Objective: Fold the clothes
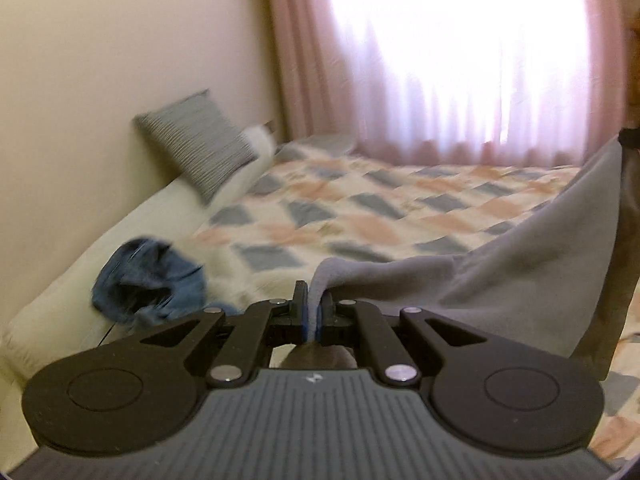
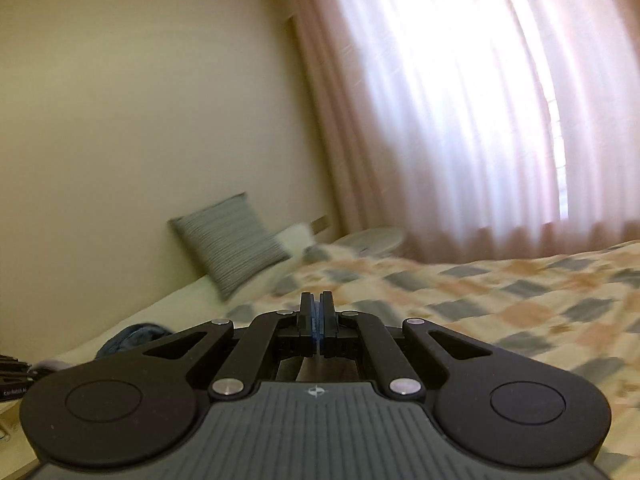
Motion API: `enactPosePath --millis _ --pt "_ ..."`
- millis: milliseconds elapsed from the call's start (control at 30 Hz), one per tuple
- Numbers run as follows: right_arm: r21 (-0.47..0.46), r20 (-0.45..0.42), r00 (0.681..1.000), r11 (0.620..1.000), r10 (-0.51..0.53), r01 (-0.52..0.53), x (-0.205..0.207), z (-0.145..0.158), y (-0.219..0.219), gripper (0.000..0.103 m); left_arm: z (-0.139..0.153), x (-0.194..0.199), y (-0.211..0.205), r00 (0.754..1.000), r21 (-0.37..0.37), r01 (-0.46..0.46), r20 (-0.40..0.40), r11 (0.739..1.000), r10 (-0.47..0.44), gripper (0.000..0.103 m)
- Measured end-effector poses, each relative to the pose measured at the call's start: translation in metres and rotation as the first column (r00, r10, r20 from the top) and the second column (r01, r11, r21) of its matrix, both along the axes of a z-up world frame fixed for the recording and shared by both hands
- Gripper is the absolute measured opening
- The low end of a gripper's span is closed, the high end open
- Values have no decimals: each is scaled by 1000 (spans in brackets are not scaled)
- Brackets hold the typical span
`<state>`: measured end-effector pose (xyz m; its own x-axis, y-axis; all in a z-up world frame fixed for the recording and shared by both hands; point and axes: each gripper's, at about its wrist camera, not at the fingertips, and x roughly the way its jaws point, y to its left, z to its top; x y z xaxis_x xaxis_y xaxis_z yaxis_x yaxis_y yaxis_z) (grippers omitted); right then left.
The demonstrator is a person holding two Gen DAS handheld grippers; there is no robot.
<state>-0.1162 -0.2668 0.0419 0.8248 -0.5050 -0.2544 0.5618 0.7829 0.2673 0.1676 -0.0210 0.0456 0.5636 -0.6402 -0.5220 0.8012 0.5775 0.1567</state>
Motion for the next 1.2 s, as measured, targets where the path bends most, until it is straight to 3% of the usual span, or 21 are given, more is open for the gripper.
enactPosePath --millis 300,400,467,500,533,600,667,733,933,1067,1200 --pt "-33 16 980 979 -199 200 -154 22 -5 1 11 -73 -54 979 -44 194 -57 980 -196 3" --pt "-23 -41 985 985 -170 170 -196 18 7 2 -7 -89 -52 960 18 261 -106 965 -258 9" --pt "36 -159 981 993 -108 115 -206 -1 21 9 -30 -95 -50 953 112 282 -143 953 -265 17" --pt "88 -238 970 993 -50 73 -208 -16 29 17 -47 -97 -50 951 175 287 -166 942 -259 20" --pt "151 -327 945 988 15 36 -209 -35 40 34 -63 -98 -50 950 233 291 -188 928 -251 24" --pt "263 -492 861 965 132 2 -206 -83 68 56 -99 -96 -49 947 340 293 -233 894 -222 29" --pt "345 -580 793 938 185 34 -207 -127 93 56 -133 -91 -49 947 424 286 -259 859 -187 29" --pt "414 -610 767 906 199 95 -209 -156 105 56 -160 -84 -48 946 484 281 -285 829 -155 29" --pt "473 -606 793 829 60 299 -211 -190 86 56 -193 -92 -35 923 536 361 -322 763 -210 31" --pt "450 -613 790 818 -7 357 -207 -201 59 56 -205 -134 -43 880 511 463 -364 725 -305 31" --pt "428 -609 793 832 -22 352 -208 -206 40 56 -211 -194 -56 830 458 547 -405 701 -384 31"
